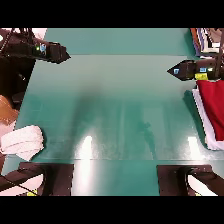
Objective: Fold the shirts.
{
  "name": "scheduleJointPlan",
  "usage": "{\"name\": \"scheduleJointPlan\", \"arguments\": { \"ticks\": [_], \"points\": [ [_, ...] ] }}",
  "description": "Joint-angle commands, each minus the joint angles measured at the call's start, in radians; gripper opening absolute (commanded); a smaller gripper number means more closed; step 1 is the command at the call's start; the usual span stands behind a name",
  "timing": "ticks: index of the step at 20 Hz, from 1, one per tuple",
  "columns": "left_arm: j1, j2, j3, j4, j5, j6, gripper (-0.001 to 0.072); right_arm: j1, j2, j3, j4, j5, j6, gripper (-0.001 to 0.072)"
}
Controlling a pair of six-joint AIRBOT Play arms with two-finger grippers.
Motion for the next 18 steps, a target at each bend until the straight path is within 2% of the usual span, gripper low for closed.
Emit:
{"name": "scheduleJointPlan", "arguments": {
  "ticks": [1, 13, 15, 18],
  "points": [
    [0.000, 0.000, 0.000, 0.000, 0.000, 0.000, 0.0023, 0.002, 0.000, 0.001, 0.002, -0.003, 0.000, 0.0012],
    [0.000, 0.000, 0.000, -0.006, 0.002, -0.003, 0.0023, 0.002, 0.000, 0.001, 0.003, 0.000, 0.001, 0.0012],
    [0.002, 0.002, 0.001, -0.010, 0.053, 0.000, 0.0022, 0.002, 0.000, 0.001, 0.003, 0.000, 0.001, 0.0012],
    [0.055, 0.059, 0.000, 0.088, -0.135, 0.000, 0.0022, 0.002, 0.000, 0.001, 0.003, 0.000, 0.001, 0.0012]
  ]
}}
